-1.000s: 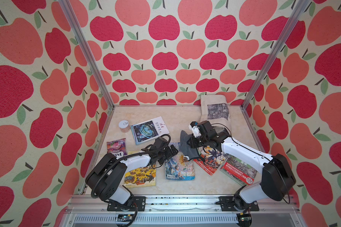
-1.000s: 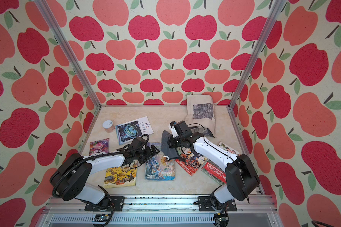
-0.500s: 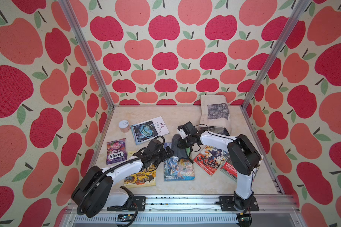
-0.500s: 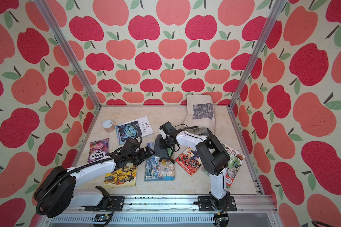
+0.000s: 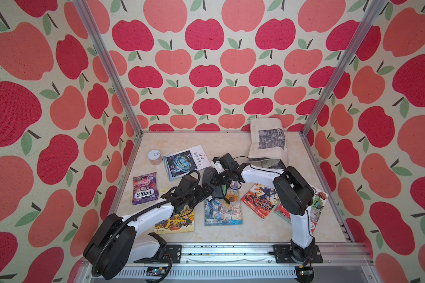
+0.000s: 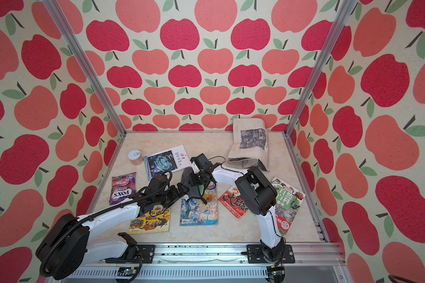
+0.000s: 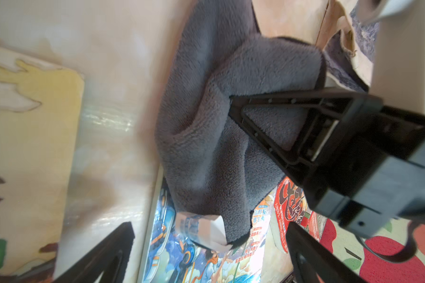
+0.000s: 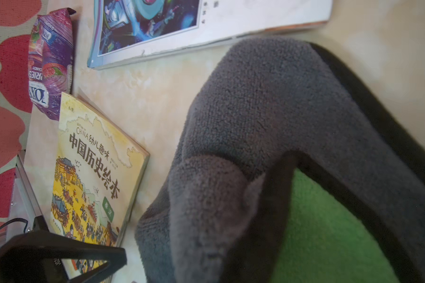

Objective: Wipe the cover of the book
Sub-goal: Wipe the dirt from the cover of the book.

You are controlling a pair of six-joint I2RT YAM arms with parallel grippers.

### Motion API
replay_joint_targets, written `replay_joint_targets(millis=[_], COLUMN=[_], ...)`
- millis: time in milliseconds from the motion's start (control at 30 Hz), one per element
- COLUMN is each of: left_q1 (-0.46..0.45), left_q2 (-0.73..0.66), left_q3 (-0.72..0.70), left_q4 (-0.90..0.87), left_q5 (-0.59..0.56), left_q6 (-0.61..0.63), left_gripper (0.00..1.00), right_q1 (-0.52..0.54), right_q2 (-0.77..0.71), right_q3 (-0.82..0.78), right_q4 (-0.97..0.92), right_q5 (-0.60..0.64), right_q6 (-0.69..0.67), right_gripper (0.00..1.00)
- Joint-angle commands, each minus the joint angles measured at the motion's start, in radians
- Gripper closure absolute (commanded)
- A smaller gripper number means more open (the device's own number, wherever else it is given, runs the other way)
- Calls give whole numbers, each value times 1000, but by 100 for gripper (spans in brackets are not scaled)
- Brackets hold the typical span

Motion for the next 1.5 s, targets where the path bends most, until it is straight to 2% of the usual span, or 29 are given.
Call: replay_joint_targets(millis=[0, 133, 267, 433, 533, 667, 800, 933, 1000, 1133, 1300, 1400, 1467], left_q1=[17, 39, 43, 1, -50, -217, -472, -649, -682, -683, -669, -676, -696], left_q2=[-39, -58, -51, -32, -68, -165, -302, -356, -312, -137, 53, 116, 122], left_q3=[-17, -37, -38, -38, -61, -86, -86, -178, -175, -98, -15, -8, 2], left_q4=[-3, 1, 13, 6, 1, -52, -236, -105, -72, -90, -77, -53, -74], left_q5=[-11, -10, 2, 21, 17, -2, -172, -301, -365, -439, -386, -347, -360], left_q6=[8, 9, 5, -6, -10, 5, 114, 154, 192, 315, 366, 341, 313], left_gripper=[1, 1, 1, 1, 1, 1, 1, 1, 1, 1, 1, 1, 1], right_q1=[-72, -132, -144, -61, -3, 21, 15, 22, 30, 29, -12, -67, -108], right_q2=[-94, -198, -248, -247, -217, -169, -112, -10, 25, 40, -32, -96, -135], right_q3=[-116, -222, -265, -240, -199, -157, -108, 9, 64, 100, 18, -62, -106], right_q4=[22, -10, -24, -35, -36, -32, -26, -37, -56, -75, -91, -98, -111], right_q5=[-3, 42, 33, 34, 39, 36, 20, -49, -48, -43, -23, -17, -12], right_q6=[37, 6, -8, -7, -4, -4, -12, -8, -7, -8, -36, -55, -70], right_gripper=[100, 100, 100, 100, 100, 100, 100, 100, 100, 100, 100, 100, 100])
